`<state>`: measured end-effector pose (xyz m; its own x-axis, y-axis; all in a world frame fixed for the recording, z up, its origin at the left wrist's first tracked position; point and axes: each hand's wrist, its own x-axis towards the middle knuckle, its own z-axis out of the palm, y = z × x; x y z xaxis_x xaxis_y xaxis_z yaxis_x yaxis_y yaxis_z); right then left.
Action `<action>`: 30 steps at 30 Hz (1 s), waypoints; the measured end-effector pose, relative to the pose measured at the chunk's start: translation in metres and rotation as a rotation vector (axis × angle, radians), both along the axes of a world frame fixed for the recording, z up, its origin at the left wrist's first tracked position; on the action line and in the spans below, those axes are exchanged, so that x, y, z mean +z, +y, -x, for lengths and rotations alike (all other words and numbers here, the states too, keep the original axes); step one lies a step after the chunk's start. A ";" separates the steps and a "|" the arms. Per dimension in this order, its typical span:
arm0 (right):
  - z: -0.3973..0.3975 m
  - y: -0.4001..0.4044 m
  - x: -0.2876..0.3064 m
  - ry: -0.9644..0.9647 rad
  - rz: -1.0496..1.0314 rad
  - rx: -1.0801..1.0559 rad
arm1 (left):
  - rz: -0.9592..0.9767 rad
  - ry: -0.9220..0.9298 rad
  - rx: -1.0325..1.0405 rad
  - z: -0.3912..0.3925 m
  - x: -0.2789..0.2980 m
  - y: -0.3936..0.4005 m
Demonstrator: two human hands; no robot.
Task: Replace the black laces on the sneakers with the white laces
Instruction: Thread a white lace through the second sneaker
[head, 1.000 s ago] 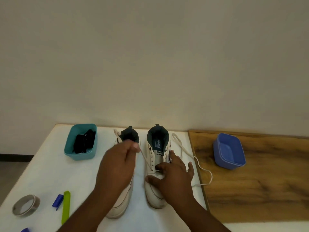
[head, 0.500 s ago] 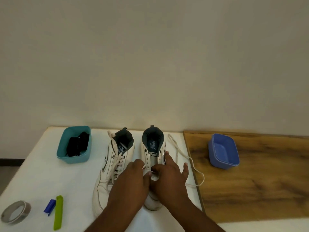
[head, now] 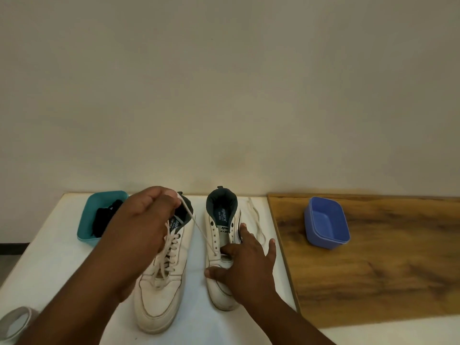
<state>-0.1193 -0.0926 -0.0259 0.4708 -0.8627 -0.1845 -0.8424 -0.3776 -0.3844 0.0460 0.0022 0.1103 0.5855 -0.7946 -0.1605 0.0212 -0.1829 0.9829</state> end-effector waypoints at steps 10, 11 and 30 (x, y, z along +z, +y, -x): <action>0.074 -0.051 0.017 -0.207 0.149 -0.336 | 0.011 -0.402 0.164 0.006 -0.043 -0.007; 0.079 -0.052 0.009 -0.067 0.088 -0.292 | 0.064 -0.374 0.194 0.008 -0.040 -0.007; 0.055 -0.004 0.176 -0.944 -0.657 -0.294 | 0.309 -0.148 0.077 0.028 0.075 0.043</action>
